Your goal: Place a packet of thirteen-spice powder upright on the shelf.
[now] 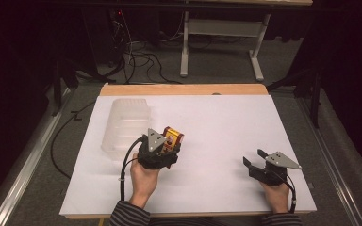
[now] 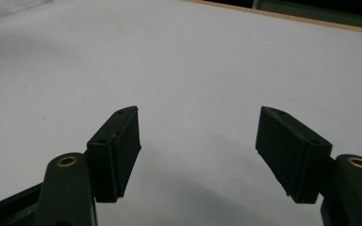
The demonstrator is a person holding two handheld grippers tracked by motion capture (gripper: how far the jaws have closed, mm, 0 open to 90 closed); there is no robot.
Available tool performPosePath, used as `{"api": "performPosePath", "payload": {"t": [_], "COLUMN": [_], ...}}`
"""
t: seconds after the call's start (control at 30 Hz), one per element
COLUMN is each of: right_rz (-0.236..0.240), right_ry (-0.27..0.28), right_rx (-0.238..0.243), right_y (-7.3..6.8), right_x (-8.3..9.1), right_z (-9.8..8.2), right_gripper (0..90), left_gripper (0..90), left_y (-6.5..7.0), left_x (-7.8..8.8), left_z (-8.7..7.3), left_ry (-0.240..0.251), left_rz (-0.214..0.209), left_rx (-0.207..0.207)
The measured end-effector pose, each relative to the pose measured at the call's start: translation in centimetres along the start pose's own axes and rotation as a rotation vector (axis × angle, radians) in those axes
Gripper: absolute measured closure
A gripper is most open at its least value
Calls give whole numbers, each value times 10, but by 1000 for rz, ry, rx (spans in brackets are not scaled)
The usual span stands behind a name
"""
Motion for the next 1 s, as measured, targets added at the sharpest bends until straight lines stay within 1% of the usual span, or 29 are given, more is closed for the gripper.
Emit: {"api": "performPosePath", "payload": {"t": [0.2,0.33,0.6,0.73,0.8,0.87,0.93,1.0], "right_rz": [-1,-1,-1,-1,-1,-1,-1,-1], "right_ry": [-3,-7,-7,-8,-8,-8,-9,-9], "right_rx": [-3,-8,-6,-7,-7,-9,-7,-6], "right_y": [0,-1,0,0,0,-1,-1,-1], "right_x": [0,0,0,0,0,0,0,0], "right_z": [0,0,0,0,0,0,0,0], "right_gripper": [316,313,312,312,312,312,312,312], "left_gripper": [330,330,330,329,329,329,329,329], "left_y": [-14,-22,-40,-45,-47,-49,-51,-51], "left_x": [8,16,25,27,28,28,29,30], "left_z": [2,1,-2,-2,-1,-1,0,2], "left_ry": [21,44,65,78,84,94,106,121], "left_rz": [30,43,79,81,97,87,86,94], "left_rx": [27,56,99,116,115,124,133,135]}}
Point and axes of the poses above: each handheld gripper's, and its own axes: x roughly backward along the jaws, z roughly out of its top, y roughly to its right, the point moved 6 cm from there along -x, roughly forward along the jaws, and after that the axes turned 13 degrees about -y, right-handed, at the moved point
